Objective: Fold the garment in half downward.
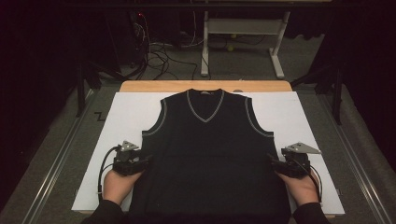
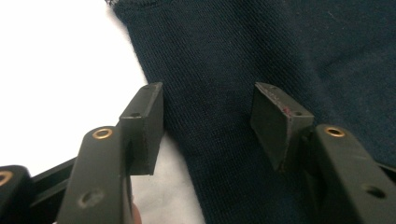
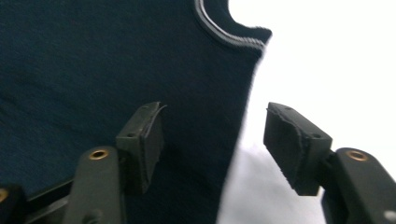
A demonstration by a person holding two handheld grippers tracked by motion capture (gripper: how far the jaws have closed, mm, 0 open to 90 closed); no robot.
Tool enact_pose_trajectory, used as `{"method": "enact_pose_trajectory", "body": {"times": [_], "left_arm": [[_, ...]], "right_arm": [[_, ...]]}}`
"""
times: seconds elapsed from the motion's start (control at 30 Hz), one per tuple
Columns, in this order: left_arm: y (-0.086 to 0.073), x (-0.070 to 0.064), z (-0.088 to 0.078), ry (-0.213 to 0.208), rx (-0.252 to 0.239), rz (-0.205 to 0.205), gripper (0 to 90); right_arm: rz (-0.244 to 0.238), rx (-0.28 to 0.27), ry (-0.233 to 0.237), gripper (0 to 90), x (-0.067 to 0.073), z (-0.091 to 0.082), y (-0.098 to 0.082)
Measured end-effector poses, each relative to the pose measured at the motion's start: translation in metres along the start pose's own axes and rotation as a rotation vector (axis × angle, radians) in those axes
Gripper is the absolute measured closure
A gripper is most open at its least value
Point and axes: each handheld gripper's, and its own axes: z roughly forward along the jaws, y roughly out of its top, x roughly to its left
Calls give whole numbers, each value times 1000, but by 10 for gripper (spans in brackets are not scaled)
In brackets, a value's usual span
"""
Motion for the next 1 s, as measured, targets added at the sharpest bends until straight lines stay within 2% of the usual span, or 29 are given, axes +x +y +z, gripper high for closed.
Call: {"method": "enact_pose_trajectory", "body": {"times": [0.03,0.23,0.37,0.6,0.7,0.77,0.9,1.0], "left_arm": [[0,0,0,-17,-5,-3,513],[0,0,0,-16,-9,-11,589],[-1,0,0,-24,-10,-7,654],[-2,0,0,-53,-19,-14,757],[-2,-1,0,-54,-20,-9,776],[-2,0,0,-59,-22,-13,783],[-2,2,-2,-69,-31,-20,794],[-1,6,-9,-82,-77,-24,795]], "right_arm": [[25,3,14,436,-5,-1,-3],[35,35,45,486,-11,3,-4],[14,44,38,519,-8,4,-3],[-32,51,73,748,3,6,-1],[-41,54,79,822,7,6,-1],[-64,57,76,839,9,6,0],[-58,34,81,845,9,1,0],[-58,-17,73,845,7,-8,3]]}}
